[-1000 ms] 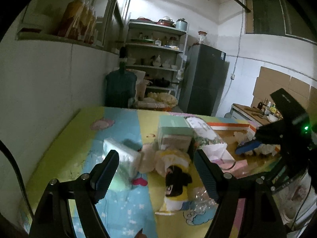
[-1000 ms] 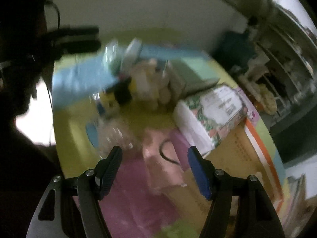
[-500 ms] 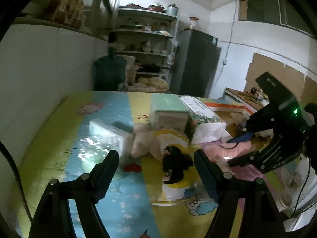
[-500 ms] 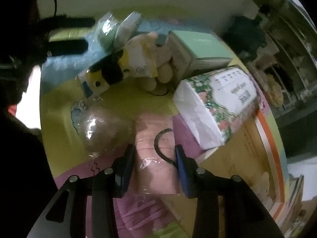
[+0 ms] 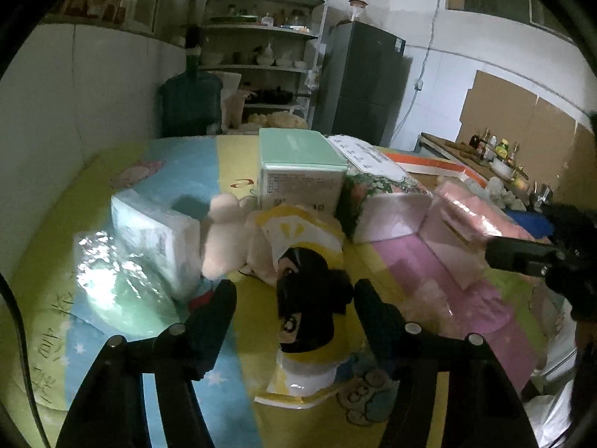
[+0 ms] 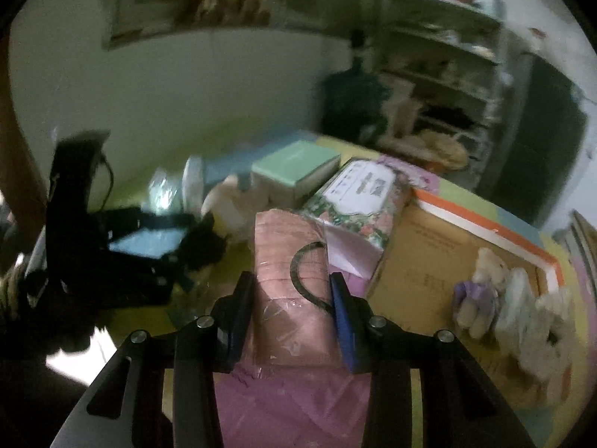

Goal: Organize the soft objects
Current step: 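Grasp the pink bagged towel with the right tool while the left grasps the yellow-and-black plush doll, then carry the pink towel and yellow-and-black doll over the cardboard box with both tools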

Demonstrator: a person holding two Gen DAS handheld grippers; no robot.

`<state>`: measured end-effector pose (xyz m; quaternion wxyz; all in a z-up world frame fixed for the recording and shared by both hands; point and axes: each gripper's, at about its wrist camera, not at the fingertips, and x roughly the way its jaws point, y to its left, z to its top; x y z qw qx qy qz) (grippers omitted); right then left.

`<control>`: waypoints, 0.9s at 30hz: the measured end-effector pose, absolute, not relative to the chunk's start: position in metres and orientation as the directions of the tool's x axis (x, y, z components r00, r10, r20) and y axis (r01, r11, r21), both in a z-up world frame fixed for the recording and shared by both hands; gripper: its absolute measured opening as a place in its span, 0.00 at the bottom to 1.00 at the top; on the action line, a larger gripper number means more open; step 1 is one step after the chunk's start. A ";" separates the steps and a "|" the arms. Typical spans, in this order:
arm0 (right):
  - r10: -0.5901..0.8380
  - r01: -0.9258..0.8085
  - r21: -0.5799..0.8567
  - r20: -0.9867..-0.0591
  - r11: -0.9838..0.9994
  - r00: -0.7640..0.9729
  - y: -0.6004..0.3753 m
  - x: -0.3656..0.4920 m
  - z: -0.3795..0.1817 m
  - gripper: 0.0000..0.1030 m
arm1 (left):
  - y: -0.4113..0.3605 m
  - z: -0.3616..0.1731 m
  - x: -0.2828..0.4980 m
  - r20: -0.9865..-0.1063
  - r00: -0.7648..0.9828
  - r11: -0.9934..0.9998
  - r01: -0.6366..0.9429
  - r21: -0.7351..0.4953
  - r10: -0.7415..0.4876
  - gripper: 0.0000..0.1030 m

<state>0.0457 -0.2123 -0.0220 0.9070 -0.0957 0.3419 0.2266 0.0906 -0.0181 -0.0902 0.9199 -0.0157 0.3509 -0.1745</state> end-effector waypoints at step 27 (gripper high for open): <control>0.377 -0.357 0.145 -0.529 0.923 0.760 -0.202 0.024 -0.021 0.40 | -0.020 -0.054 0.078 -0.564 0.771 0.955 0.257 -0.149 -0.296 0.39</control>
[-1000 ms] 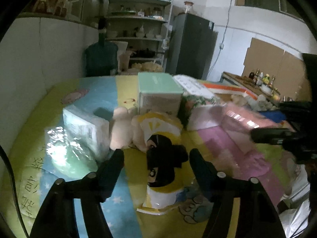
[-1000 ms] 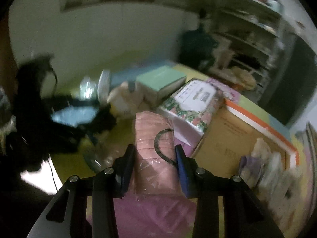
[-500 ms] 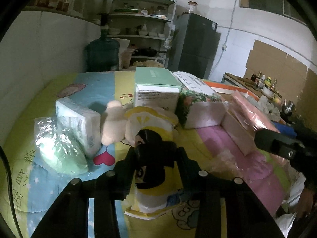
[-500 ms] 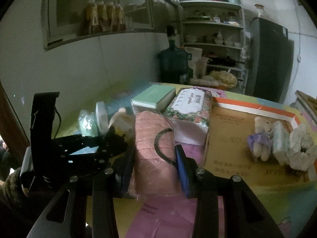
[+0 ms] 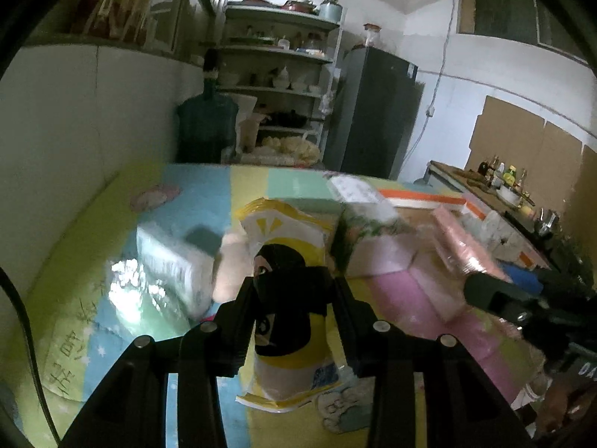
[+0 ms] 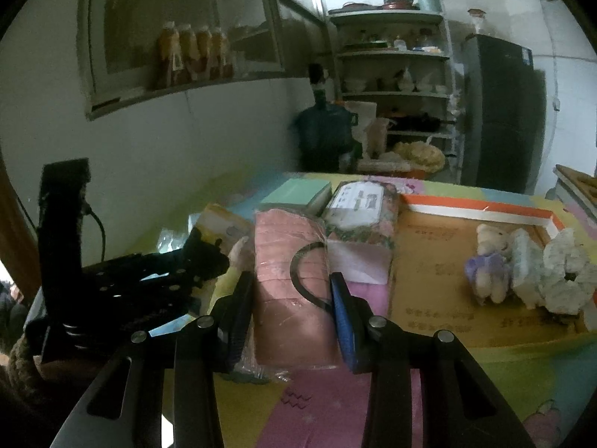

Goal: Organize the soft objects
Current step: 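Carry the pink towel and yellow-and-black doll over the cardboard box with both tools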

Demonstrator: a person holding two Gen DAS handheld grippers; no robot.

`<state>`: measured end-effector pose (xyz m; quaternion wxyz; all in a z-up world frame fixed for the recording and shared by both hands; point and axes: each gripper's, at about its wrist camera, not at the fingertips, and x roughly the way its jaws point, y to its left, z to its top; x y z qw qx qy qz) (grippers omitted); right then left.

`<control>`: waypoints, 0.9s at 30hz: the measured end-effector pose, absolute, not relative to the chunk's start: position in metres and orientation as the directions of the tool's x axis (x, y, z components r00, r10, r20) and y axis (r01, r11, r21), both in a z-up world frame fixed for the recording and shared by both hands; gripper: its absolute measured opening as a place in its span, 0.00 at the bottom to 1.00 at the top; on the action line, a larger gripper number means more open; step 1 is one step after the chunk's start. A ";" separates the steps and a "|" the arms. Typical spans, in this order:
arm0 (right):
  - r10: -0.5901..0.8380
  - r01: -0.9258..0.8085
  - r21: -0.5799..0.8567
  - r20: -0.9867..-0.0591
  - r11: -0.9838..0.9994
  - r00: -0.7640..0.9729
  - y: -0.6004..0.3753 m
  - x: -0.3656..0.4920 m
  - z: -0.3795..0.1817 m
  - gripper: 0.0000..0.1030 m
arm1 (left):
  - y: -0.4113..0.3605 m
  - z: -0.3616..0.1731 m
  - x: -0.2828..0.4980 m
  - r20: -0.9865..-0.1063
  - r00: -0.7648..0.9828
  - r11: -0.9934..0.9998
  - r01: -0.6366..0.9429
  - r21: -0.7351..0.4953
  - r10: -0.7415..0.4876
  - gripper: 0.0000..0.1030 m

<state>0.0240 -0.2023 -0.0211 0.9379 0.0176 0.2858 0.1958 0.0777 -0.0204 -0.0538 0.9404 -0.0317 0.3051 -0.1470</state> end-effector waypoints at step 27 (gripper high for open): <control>0.178 -0.134 0.135 -0.406 0.982 0.896 -0.299 -0.003 0.010 0.40 | -0.139 -0.005 0.076 -0.497 0.772 0.913 0.388 -0.128 -0.397 0.39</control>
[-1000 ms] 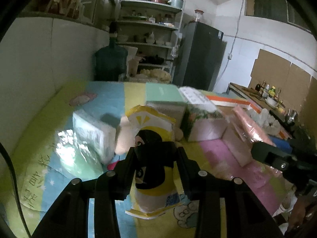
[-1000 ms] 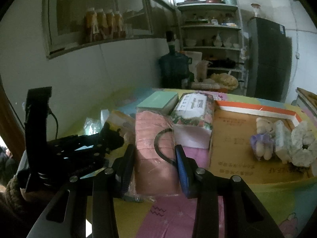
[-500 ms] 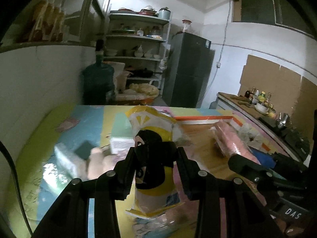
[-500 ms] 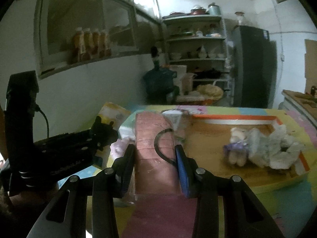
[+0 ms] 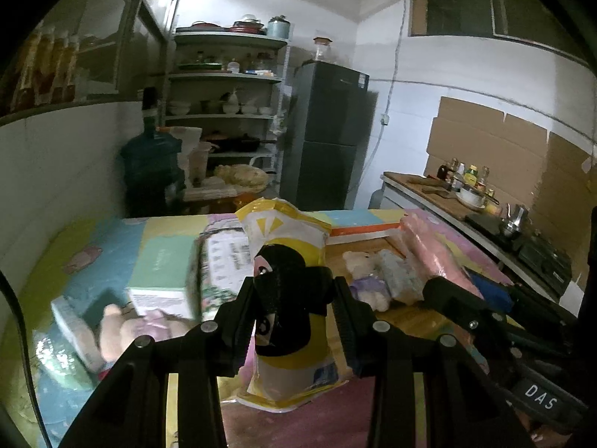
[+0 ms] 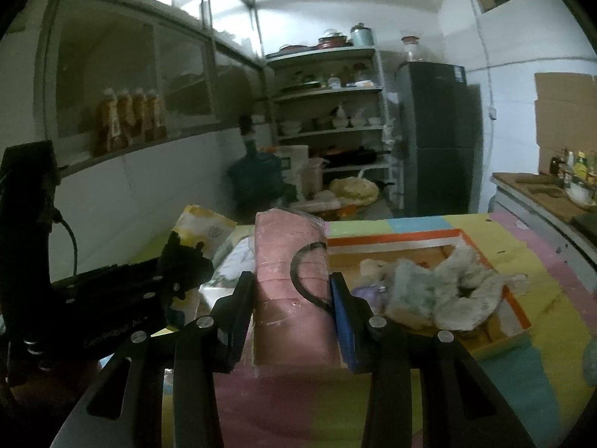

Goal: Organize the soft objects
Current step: 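Carry the pink towel and yellow-and-black doll over the cardboard box with both tools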

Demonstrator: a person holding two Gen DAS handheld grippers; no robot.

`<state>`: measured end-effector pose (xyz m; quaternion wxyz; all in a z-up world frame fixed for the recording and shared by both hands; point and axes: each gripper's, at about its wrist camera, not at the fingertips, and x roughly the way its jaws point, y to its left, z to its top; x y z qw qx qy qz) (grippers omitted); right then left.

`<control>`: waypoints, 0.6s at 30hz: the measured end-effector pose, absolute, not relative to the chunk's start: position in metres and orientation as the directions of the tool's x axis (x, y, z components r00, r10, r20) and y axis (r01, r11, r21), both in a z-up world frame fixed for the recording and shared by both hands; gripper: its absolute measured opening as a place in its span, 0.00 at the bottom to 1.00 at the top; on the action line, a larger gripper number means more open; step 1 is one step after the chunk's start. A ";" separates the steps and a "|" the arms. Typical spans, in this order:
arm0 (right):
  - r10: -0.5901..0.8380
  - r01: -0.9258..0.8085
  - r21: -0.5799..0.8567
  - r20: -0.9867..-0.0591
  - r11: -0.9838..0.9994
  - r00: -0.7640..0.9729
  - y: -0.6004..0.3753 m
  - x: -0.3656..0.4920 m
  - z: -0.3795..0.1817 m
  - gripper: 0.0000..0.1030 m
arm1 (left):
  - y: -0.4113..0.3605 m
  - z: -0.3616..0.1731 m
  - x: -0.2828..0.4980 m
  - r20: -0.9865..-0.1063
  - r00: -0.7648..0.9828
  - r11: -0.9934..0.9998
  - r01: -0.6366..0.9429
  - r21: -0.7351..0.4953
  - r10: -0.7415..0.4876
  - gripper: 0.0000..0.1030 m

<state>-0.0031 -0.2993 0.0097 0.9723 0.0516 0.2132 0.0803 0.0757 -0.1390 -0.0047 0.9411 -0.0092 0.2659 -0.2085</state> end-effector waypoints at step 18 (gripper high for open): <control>0.095 -0.030 0.174 -0.381 0.984 0.920 -0.367 -0.004 0.012 0.40 | -0.209 -0.009 0.098 -0.526 0.745 0.899 0.426 -0.099 -0.411 0.39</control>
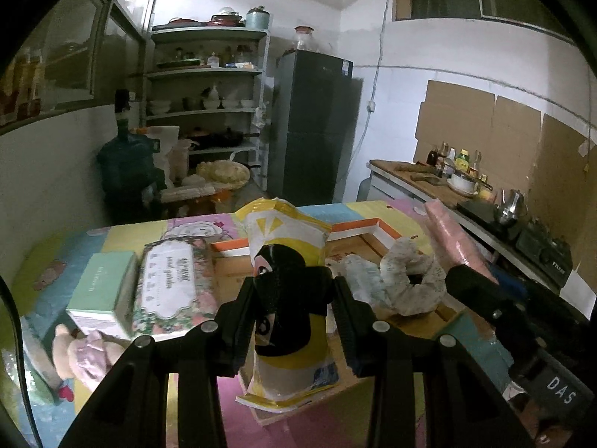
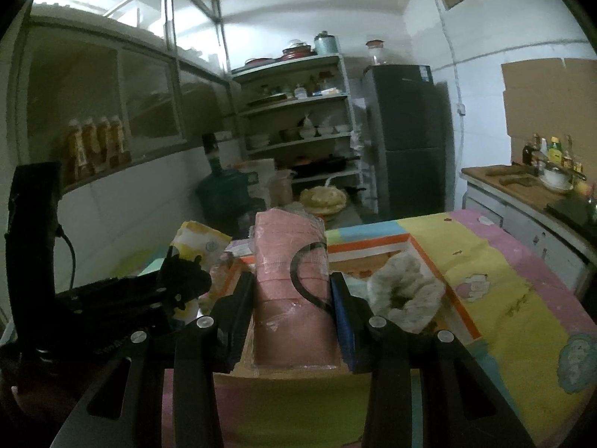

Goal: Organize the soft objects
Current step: 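Carry the pink towel and yellow-and-black doll over the cardboard box with both tools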

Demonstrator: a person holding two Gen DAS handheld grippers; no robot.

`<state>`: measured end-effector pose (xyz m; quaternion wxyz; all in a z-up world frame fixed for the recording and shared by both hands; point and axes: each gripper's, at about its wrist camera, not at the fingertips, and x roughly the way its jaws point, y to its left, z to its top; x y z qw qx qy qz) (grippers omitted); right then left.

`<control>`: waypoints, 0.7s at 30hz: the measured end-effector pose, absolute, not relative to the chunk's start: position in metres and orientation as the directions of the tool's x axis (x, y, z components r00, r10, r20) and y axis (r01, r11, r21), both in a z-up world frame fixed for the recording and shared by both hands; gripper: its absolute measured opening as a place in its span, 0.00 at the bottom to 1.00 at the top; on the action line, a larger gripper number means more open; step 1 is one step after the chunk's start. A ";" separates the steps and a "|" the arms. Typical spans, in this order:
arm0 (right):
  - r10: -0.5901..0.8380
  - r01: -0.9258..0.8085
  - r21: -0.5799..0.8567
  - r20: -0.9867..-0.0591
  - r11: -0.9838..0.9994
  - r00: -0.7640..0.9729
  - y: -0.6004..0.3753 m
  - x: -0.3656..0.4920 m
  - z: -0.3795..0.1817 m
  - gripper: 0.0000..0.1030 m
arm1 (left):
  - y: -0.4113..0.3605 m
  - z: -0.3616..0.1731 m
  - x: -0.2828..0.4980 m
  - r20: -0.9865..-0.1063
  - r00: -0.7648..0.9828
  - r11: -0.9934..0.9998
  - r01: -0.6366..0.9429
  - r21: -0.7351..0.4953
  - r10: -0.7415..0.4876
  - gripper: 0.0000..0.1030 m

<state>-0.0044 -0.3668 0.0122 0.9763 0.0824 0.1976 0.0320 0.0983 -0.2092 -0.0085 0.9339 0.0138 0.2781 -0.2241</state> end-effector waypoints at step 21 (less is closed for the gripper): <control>0.018 0.042 0.142 -0.401 0.989 0.916 -0.431 0.027 0.009 0.40 | -0.258 -0.026 0.141 -0.590 0.719 0.911 0.405 -0.073 -0.367 0.39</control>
